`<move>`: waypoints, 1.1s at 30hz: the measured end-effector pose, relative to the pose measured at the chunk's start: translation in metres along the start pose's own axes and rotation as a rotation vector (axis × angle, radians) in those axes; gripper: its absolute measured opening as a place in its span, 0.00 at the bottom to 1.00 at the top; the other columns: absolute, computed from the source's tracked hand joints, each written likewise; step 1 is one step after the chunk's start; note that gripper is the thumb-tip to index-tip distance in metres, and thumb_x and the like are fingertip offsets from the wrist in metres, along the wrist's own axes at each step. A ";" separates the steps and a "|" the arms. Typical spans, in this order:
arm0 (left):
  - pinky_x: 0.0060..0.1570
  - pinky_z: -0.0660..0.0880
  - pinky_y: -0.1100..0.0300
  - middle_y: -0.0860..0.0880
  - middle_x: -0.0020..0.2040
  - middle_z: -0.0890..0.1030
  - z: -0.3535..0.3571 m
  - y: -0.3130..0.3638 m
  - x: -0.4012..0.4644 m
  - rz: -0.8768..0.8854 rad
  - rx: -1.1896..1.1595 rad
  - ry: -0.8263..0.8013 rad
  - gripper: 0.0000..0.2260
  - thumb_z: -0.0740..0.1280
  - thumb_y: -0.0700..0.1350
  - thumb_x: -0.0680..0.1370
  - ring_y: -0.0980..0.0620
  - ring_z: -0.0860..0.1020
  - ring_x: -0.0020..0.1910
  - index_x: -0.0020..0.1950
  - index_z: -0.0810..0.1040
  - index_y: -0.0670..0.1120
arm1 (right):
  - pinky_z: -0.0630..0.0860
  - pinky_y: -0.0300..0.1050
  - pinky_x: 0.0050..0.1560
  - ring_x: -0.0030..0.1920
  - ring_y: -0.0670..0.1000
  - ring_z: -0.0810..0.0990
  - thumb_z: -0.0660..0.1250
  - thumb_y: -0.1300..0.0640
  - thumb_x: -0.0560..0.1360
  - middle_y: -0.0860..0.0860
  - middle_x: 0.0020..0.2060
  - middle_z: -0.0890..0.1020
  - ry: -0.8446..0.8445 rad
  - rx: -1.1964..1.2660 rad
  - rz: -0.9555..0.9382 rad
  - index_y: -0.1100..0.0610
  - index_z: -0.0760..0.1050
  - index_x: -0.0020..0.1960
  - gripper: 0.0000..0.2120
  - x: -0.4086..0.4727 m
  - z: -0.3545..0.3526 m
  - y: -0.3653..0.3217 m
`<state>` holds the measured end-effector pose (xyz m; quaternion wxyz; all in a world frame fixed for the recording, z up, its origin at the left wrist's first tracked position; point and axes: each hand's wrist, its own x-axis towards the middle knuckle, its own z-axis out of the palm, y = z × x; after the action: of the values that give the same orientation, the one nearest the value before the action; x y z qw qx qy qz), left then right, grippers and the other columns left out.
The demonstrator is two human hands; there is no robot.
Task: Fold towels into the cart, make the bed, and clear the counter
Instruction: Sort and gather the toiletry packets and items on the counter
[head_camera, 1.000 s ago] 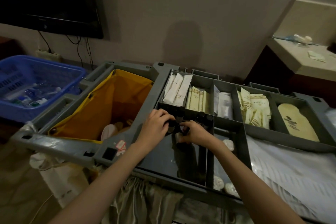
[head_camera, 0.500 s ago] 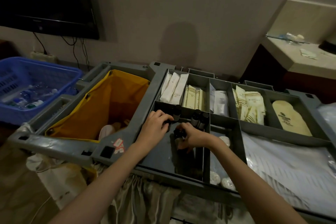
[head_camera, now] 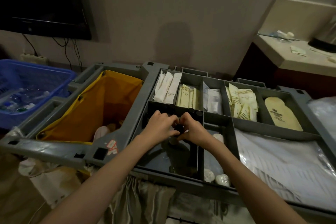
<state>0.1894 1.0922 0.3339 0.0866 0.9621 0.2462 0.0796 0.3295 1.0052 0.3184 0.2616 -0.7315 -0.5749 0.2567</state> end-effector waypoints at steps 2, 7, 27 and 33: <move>0.57 0.63 0.58 0.51 0.56 0.78 0.002 0.000 0.000 0.015 -0.027 0.021 0.18 0.64 0.56 0.77 0.52 0.73 0.57 0.65 0.72 0.51 | 0.80 0.49 0.51 0.53 0.49 0.78 0.74 0.62 0.69 0.50 0.55 0.77 -0.005 -0.001 -0.007 0.52 0.64 0.55 0.23 0.000 0.001 0.001; 0.58 0.63 0.56 0.52 0.57 0.79 0.005 -0.003 0.001 0.006 -0.042 0.022 0.18 0.64 0.55 0.77 0.53 0.72 0.59 0.67 0.72 0.53 | 0.81 0.48 0.49 0.50 0.48 0.79 0.71 0.64 0.71 0.51 0.54 0.76 -0.004 -0.021 0.009 0.51 0.62 0.54 0.22 0.002 0.000 0.002; 0.61 0.64 0.53 0.51 0.55 0.80 -0.016 -0.018 0.038 -0.073 -0.092 0.127 0.16 0.67 0.55 0.76 0.51 0.74 0.57 0.62 0.76 0.53 | 0.72 0.46 0.54 0.58 0.53 0.70 0.68 0.54 0.74 0.52 0.56 0.77 0.016 -0.589 0.074 0.54 0.70 0.61 0.17 0.008 -0.003 0.009; 0.60 0.64 0.53 0.50 0.54 0.79 -0.015 -0.021 0.049 -0.075 -0.057 0.163 0.15 0.66 0.55 0.76 0.50 0.73 0.57 0.61 0.77 0.53 | 0.78 0.39 0.45 0.46 0.45 0.78 0.71 0.56 0.72 0.49 0.50 0.79 0.122 -0.200 0.118 0.52 0.71 0.54 0.14 0.008 -0.016 0.003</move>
<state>0.2191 1.1362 0.3499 0.0965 0.9396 0.2861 0.1613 0.3443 1.0115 0.3270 0.2062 -0.8007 -0.5367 0.1683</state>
